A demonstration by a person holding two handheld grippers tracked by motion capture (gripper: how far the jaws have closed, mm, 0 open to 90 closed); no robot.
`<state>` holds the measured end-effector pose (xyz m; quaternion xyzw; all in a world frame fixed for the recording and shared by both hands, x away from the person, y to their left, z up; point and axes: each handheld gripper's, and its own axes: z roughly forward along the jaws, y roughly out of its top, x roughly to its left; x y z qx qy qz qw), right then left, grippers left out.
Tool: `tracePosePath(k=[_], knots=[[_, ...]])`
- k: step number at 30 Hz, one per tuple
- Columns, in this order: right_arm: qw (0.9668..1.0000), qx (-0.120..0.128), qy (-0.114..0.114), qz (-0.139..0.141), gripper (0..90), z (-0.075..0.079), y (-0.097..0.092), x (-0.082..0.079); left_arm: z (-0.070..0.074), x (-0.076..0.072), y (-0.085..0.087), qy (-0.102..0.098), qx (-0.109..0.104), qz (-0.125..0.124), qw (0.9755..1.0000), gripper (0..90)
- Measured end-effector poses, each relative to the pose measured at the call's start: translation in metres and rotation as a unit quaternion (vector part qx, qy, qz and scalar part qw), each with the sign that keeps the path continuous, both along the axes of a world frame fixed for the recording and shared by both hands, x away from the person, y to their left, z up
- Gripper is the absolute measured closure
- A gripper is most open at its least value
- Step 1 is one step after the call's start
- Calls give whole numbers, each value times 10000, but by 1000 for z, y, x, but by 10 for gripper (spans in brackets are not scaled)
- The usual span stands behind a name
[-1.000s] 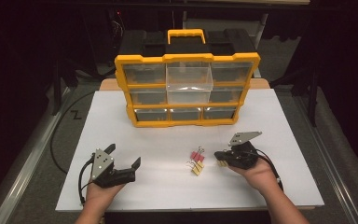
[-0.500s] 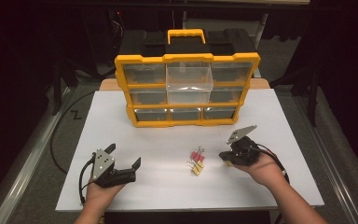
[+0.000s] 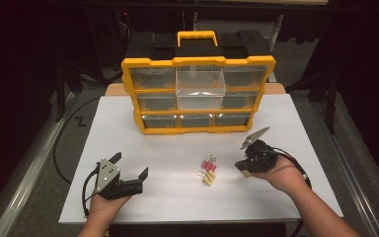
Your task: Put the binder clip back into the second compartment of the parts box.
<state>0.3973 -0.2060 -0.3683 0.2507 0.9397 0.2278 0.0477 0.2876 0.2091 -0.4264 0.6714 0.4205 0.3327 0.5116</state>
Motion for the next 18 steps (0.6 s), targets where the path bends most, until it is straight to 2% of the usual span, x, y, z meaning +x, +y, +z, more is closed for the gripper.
tracePosePath(k=[6, 11, 18], knots=[[9996, -205, 152, 107, 900, 1, 2, 3, 0, 1, 0, -4, 40, 14, 10000, 3], [9987, -427, 218, 182, 900, 3, 2, 6, -1, 2, 0, 10, -9, 17, 10000, 3], [9976, -543, 350, 231, 900, 8, 0, 9, -1, 1, -3, 8, 56, 9, 10000, 3]])
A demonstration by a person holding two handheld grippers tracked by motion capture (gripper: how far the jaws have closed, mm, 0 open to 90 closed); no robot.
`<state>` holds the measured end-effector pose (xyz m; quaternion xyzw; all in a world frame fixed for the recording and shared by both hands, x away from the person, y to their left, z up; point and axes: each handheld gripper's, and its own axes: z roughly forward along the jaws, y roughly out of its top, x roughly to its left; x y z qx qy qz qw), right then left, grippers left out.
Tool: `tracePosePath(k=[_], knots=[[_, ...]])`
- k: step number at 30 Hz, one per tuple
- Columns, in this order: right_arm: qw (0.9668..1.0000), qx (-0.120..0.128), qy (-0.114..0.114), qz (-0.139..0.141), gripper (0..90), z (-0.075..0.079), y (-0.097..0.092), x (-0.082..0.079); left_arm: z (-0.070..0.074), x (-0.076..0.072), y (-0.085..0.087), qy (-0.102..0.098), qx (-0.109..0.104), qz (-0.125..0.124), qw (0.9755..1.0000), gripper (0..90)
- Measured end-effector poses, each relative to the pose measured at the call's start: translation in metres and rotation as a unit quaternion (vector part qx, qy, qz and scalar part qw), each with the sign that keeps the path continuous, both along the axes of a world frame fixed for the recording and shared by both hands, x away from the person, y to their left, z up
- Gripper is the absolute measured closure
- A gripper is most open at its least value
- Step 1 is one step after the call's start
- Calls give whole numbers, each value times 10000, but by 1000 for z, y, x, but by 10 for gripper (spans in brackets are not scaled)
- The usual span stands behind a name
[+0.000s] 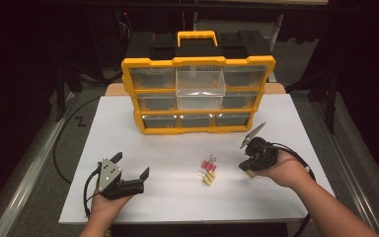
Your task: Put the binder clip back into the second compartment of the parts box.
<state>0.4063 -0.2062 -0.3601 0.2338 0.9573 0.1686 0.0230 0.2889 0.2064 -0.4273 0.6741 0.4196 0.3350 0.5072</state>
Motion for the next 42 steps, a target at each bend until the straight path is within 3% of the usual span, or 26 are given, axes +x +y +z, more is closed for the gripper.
tracePosePath(k=[13, 33, 42], knots=[[9998, -35, 189, 58, 900, 18, 6, 3, -1, 2, 2, -10, -27, 22, 10000, 3], [9991, -128, 259, 302, 900, 55, 18, 12, -1, 1, -1, -83, -32, -83, 9999, 3], [9992, -83, 259, 280, 900, 75, 21, 18, -1, 2, -2, -81, -21, -86, 9999, 3]])
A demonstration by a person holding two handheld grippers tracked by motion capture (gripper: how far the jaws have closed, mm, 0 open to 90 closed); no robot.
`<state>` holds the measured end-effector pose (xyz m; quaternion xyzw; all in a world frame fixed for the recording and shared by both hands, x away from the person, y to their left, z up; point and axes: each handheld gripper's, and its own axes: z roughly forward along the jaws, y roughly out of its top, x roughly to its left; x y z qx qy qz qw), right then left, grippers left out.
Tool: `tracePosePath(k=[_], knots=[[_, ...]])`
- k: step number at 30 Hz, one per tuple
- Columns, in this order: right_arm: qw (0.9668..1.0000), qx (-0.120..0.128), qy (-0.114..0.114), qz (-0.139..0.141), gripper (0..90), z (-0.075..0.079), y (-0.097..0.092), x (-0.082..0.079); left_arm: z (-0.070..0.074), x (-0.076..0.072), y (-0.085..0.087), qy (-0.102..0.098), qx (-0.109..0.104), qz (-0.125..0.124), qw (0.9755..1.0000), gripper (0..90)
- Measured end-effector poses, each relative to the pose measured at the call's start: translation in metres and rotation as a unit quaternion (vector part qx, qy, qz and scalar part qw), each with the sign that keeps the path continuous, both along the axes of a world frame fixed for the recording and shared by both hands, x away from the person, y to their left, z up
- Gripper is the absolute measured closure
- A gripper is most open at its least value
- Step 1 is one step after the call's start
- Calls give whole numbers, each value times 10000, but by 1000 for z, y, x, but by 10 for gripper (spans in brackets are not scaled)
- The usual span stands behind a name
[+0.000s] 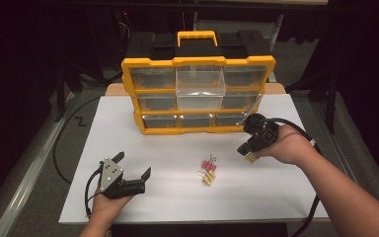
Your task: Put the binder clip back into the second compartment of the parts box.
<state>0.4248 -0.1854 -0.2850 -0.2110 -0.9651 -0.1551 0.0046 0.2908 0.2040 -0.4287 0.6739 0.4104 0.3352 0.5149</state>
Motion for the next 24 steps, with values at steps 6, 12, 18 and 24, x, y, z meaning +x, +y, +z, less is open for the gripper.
tracePosePath(k=[6, 12, 18, 24], knots=[[10000, 37, -10, 71, 900, 17, 1, 4, 0, 0, 1, -6, 7, -4, 10000, 3], [9999, 5, -18, 158, 900, 33, 5, 4, 1, -1, 1, -20, -6, -1, 10000, 3], [9997, 108, -16, 233, 900, 49, 7, 6, 1, -1, 2, -25, -8, -8, 10000, 3], [9995, 196, -54, 244, 900, 65, 9, 10, 1, -2, 3, -32, -27, 7, 10000, 3]])
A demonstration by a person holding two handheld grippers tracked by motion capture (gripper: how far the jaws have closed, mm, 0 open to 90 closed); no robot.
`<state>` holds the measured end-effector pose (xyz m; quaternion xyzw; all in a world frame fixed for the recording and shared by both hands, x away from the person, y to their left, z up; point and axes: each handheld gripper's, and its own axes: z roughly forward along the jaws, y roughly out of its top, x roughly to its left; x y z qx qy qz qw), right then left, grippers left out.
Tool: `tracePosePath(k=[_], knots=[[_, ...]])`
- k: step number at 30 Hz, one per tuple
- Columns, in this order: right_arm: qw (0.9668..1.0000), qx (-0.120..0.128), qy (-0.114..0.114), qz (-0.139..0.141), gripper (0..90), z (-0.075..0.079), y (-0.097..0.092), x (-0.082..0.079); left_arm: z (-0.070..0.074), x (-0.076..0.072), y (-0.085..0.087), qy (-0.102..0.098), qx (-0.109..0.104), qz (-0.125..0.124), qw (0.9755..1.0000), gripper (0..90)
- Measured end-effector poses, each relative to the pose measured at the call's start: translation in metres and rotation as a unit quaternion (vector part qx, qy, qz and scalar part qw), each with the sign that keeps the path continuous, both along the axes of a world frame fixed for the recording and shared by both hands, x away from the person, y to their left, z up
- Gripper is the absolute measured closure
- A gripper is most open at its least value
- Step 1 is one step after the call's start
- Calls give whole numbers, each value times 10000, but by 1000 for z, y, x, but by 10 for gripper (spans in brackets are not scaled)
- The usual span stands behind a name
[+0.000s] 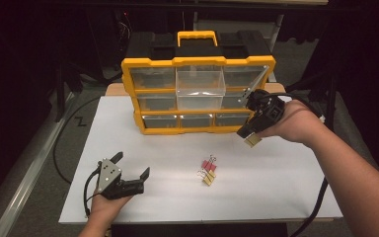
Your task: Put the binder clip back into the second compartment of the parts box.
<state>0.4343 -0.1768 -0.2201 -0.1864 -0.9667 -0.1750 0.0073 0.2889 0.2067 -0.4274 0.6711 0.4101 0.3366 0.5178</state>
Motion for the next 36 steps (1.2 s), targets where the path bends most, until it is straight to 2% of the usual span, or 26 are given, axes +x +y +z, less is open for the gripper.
tracePosePath(k=[8, 19, 25, 29, 36], knots=[[9998, -101, -78, 118, 900, 17, 6, 0, 0, 0, 0, -11, 6, -14, 10000, 3], [9996, -175, -236, 9, 900, 44, 11, 1, 0, 0, 0, -1, 23, -27, 10000, 3], [9994, -148, -305, 50, 900, 59, 15, 1, 0, 0, 0, 6, 43, -39, 10000, 3], [9994, -209, -284, -53, 900, 66, 18, 3, 0, 0, 0, 3, 39, -40, 10000, 3], [9994, -215, -280, -7, 900, 81, 24, 7, 0, 0, 1, 25, 47, -39, 10000, 3]])
